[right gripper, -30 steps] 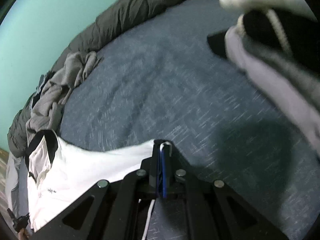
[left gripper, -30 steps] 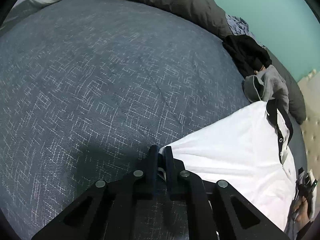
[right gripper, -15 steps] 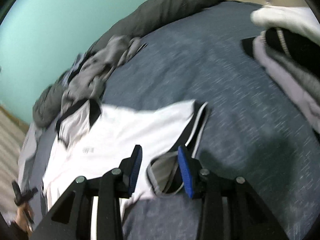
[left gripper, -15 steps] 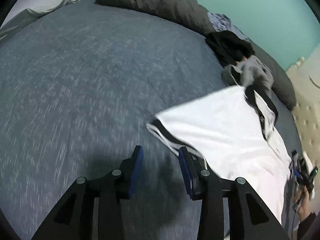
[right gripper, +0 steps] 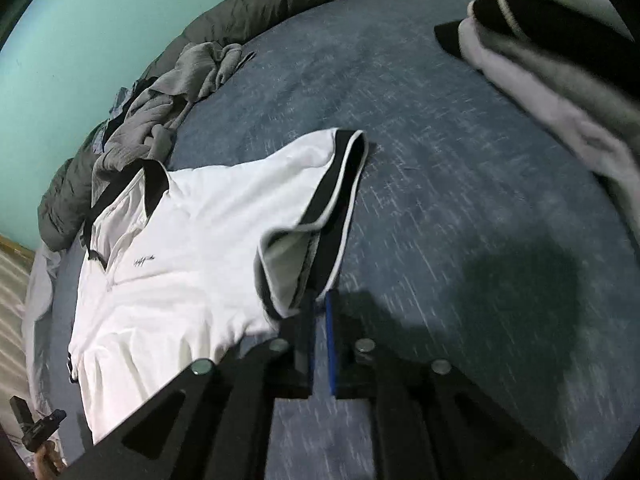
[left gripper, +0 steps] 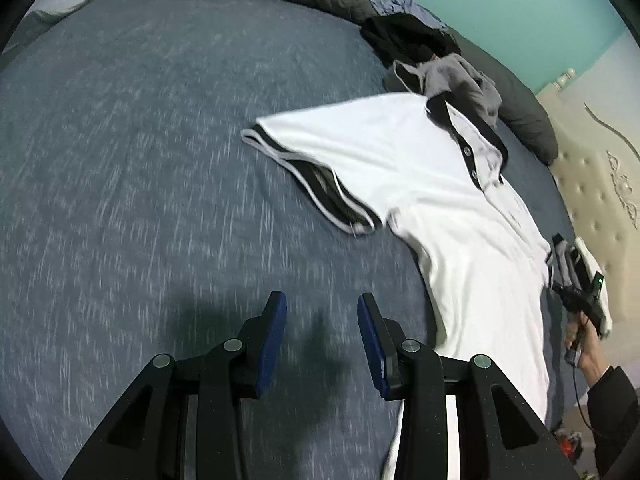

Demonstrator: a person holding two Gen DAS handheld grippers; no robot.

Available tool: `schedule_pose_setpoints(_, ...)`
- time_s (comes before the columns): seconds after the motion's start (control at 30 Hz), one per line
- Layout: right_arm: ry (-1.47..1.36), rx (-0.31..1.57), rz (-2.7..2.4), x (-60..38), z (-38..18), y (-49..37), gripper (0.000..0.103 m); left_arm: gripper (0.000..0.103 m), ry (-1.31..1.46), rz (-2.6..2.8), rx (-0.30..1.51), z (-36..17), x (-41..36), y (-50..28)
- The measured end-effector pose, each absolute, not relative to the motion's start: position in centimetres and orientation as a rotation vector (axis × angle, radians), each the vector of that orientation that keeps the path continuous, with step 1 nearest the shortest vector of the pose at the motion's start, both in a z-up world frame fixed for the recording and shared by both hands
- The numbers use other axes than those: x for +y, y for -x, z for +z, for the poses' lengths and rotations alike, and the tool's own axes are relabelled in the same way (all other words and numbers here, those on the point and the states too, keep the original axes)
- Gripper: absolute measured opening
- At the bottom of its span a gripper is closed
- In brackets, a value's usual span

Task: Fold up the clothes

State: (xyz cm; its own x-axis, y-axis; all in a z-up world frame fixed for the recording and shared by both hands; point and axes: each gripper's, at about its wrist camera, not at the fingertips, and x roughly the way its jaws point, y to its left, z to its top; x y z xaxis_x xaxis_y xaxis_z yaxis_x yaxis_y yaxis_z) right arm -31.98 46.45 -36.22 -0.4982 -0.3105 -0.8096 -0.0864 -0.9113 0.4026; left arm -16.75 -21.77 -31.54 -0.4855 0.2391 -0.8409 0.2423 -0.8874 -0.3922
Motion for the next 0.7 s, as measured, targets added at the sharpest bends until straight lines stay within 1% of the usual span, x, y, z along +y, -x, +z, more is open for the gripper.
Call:
schedule_pose_setpoints(0.03,-1.479,-0.610,-2.530,46.5,-35.7,31.3,0.030,0.041,-1.609,-2.599,0.746,-31.6,-21.5,16.2)
schedule_pose_setpoints(0.07,-1.466,-0.609,-2.518,46.4,-35.2,30.5,0.040,0.042,-1.627,-2.598,0.742,-31.6,-21.3,15.8)
schedule_pose_setpoints(0.27,-1.553,-0.466,-2.344,44.5,-33.9,24.1,0.040,0.054,-1.729,-2.593,0.722,-31.6,-18.9,12.7)
schedule_pose_setpoints(0.4,-1.629,-0.403,-2.223,43.7,-34.0,19.5,0.040,0.054,-1.808,-2.583,0.727,-32.0,-17.1,10.7)
schedule_pose_setpoints(0.47,-1.665,-0.372,-2.161,43.2,-34.1,17.2,0.046,0.054,-1.851,-2.576,0.726,-32.4,-16.1,9.6)
schedule_pose_setpoints(0.5,-1.682,-0.356,-2.130,43.0,-34.1,16.1,0.046,0.054,-1.868,-2.573,0.719,-32.6,-15.7,9.1)
schedule_pose_setpoints(0.7,-1.731,-0.265,-2.068,43.0,-34.4,10.9,0.047,0.054,-1.974,-2.552,0.638,-33.7,-13.3,6.1)
